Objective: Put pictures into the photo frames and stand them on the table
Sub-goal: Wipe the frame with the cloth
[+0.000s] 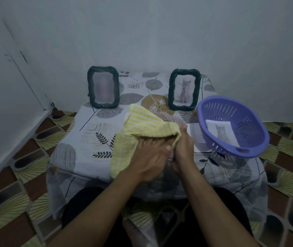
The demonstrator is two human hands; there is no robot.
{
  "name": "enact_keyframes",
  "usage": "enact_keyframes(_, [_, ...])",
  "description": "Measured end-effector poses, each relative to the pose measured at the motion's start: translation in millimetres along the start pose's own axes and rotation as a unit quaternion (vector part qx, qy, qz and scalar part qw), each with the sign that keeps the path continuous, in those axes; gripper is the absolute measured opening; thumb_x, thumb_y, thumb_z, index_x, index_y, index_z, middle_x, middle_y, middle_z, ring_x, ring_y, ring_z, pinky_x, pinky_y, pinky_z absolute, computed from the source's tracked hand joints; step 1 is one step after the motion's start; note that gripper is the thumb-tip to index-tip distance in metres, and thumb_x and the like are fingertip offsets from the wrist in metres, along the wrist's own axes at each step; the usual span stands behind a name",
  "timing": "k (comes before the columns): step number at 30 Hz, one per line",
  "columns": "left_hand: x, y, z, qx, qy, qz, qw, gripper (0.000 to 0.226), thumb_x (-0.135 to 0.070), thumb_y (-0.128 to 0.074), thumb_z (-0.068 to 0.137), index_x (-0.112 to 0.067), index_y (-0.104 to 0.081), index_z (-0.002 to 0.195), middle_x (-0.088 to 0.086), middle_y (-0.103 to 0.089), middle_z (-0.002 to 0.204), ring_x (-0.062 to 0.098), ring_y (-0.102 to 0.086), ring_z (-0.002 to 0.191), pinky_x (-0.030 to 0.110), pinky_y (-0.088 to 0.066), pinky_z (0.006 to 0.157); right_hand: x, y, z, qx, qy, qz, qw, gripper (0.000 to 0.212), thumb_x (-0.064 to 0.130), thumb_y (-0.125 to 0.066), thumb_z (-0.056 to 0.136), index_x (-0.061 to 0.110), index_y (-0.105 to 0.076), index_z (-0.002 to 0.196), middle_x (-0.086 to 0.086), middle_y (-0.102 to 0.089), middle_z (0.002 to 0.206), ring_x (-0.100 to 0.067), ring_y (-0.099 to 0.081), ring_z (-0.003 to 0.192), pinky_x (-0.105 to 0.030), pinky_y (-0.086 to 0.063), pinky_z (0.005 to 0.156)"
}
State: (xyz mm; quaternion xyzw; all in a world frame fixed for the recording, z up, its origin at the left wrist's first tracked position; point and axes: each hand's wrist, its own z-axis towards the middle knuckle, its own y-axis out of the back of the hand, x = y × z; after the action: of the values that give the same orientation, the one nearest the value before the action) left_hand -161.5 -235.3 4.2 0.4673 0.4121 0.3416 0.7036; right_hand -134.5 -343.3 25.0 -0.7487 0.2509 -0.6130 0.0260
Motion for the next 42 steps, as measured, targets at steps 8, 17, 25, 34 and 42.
enact_keyframes(8, [34.3,10.7,12.1,-0.022,0.208,0.032,0.977,0.066,-0.054,-0.001,0.093,-0.035,-0.020,0.154,-0.004,-0.036,0.154,0.035,-0.028,0.138,0.057,-0.009,0.116,4.6,10.3,-6.2,0.022,-0.009,0.039,0.999,0.054,0.046,-0.038,0.104,0.001,-0.058,0.126,-0.026,-0.070,0.113,-0.040,-0.069,0.105,-0.062,-0.052,0.095])
enact_keyframes(17, [-20.1,1.8,13.4,-0.041,0.041,-0.039,0.998,0.063,-0.042,-0.005,0.094,-0.035,-0.015,0.156,-0.009,-0.030,0.159,0.024,-0.029,0.138,0.048,-0.016,0.116,8.4,-0.9,0.8,0.005,0.022,-0.009,1.000,0.043,0.040,-0.042,0.106,0.009,-0.067,0.122,-0.005,-0.073,0.101,-0.017,-0.071,0.093,-0.029,-0.059,0.079])
enact_keyframes(25, [38.3,5.5,-9.4,-0.029,-0.016,0.010,0.999,0.055,-0.059,-0.005,0.101,-0.046,-0.026,0.150,-0.009,-0.049,0.143,0.024,-0.040,0.128,0.046,-0.022,0.105,4.7,6.3,18.9,0.007,-0.011,0.001,1.000,0.075,0.059,-0.051,0.090,-0.013,-0.054,0.110,-0.040,-0.059,0.109,-0.037,-0.065,0.093,-0.050,-0.052,0.087])
enact_keyframes(34, [104.7,27.5,-5.9,-0.074,0.047,-0.097,0.991,0.048,-0.049,-0.026,0.104,-0.029,-0.050,0.140,0.003,-0.046,0.139,0.019,-0.046,0.122,0.034,-0.040,0.098,2.9,7.3,29.6,0.043,-0.055,0.024,0.997,0.046,0.044,-0.037,0.106,0.007,-0.062,0.119,-0.019,-0.075,0.103,-0.036,-0.074,0.092,-0.048,-0.059,0.082])
enact_keyframes(42, [124.8,30.9,-10.8,-0.232,0.143,-0.165,0.948,0.033,-0.001,-0.046,0.099,-0.002,-0.058,0.129,0.016,-0.062,0.124,0.023,-0.056,0.108,0.015,-0.033,0.088,-10.6,-10.2,32.2,0.038,-0.057,0.010,0.998,0.050,0.045,-0.039,0.105,0.005,-0.062,0.124,-0.022,-0.073,0.107,-0.037,-0.073,0.095,-0.057,-0.057,0.087])
